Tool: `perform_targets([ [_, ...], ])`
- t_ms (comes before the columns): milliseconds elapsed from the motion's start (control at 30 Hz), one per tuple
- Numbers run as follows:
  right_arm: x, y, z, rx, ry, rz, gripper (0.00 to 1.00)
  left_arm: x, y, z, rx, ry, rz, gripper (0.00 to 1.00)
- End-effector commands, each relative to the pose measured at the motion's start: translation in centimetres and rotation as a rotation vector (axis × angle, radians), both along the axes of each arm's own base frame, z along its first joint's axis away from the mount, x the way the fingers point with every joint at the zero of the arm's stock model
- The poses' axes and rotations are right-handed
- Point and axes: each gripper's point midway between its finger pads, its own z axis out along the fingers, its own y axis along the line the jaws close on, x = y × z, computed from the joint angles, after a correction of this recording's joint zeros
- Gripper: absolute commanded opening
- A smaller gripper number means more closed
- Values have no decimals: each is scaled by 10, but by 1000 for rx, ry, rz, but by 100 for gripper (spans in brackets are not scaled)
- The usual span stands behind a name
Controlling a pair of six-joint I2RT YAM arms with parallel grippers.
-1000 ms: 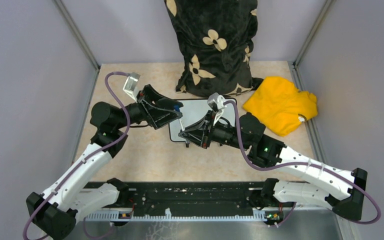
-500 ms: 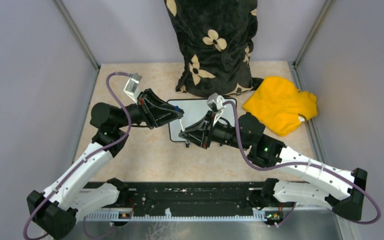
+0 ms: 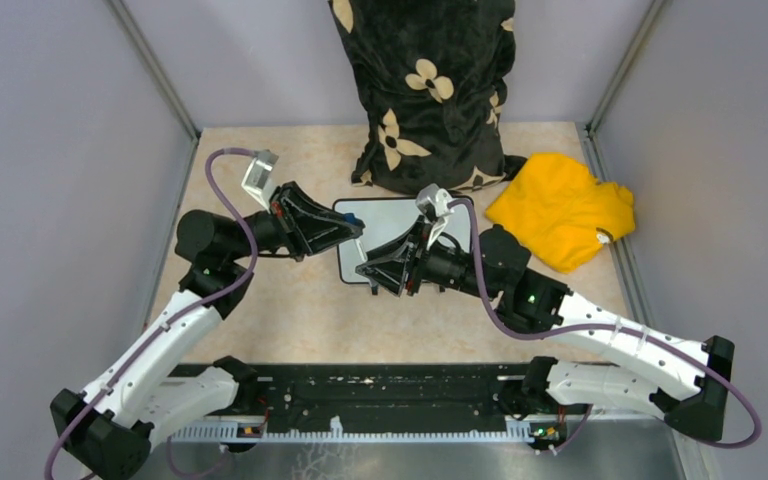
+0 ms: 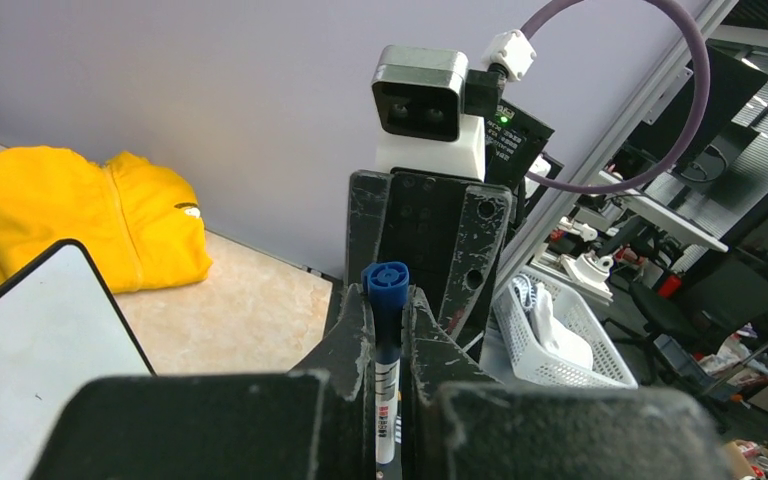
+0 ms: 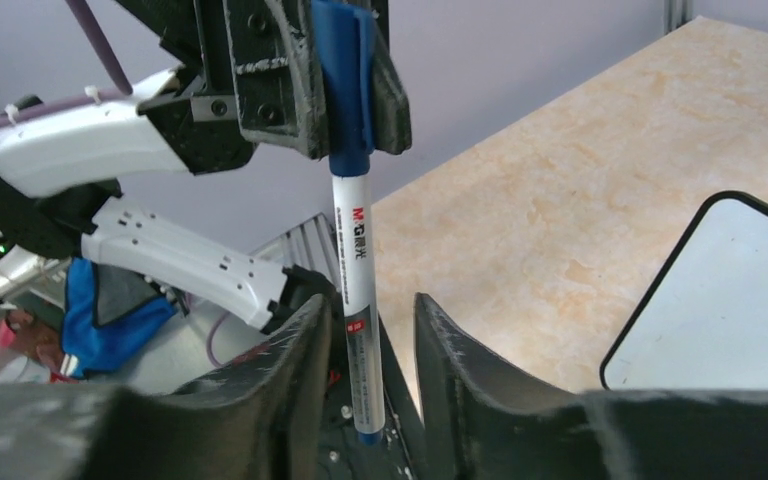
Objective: Write a sentence on the whiteboard
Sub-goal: Open the whiteboard marker at the center of the board.
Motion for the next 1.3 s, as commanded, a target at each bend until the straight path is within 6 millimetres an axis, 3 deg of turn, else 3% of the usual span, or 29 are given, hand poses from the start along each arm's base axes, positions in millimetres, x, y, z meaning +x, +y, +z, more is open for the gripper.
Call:
perform_targets([
  [0, 4, -4, 38, 116, -32, -31, 41, -4, 4, 3, -13, -32, 16, 0],
  [133, 4, -2, 45, 141, -25, -25, 50, -6, 5, 4, -15, -33, 15, 0],
  [900, 7, 15, 62, 205, -12, 8, 49, -11, 8, 0, -13, -26, 16, 0],
  [1267, 3, 15, 50, 184, -2, 26, 0, -14, 12, 16, -67, -23, 21, 0],
])
